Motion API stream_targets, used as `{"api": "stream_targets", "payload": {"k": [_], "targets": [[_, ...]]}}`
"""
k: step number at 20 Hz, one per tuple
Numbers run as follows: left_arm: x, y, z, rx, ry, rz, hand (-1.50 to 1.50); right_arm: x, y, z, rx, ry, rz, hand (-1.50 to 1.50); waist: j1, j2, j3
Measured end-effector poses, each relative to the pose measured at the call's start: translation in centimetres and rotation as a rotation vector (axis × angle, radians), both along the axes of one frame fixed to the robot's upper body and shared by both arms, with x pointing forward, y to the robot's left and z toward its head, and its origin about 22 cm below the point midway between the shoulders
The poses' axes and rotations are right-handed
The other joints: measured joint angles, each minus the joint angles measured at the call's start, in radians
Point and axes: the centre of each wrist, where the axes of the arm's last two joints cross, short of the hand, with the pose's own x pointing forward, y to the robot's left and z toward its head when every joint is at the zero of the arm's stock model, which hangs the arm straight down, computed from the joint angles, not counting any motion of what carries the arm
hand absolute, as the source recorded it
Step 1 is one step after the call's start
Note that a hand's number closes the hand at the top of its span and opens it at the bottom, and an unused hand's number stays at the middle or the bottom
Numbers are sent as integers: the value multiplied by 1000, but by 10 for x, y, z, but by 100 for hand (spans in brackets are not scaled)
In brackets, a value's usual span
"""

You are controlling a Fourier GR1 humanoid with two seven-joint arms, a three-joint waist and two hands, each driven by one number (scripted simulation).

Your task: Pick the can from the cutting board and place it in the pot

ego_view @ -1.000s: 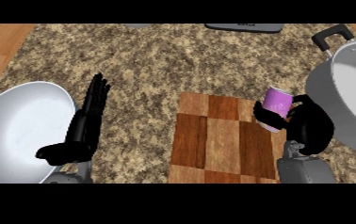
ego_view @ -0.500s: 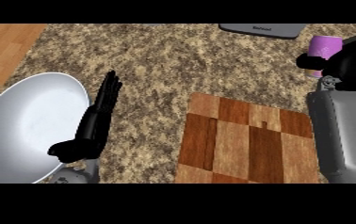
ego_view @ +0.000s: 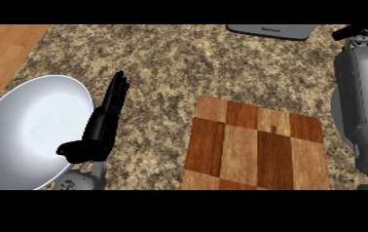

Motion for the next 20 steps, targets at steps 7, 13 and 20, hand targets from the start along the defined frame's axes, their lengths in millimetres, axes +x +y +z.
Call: {"api": "stream_targets", "payload": {"k": [7, 13, 20], "targets": [[0, 8, -3, 1, 16, 37, 0, 16, -9, 11, -23, 35, -94, 150, -38, -13, 2], [-1, 17, -5, 0, 24, 80, 0, 21, -19, 2, -14, 66, -142, 150, -80, -26, 2], [-9, 25, -8, -2, 39, 116, 0, 12, -47, -25, 30, 86, -178, 150, -117, -39, 3]]}}
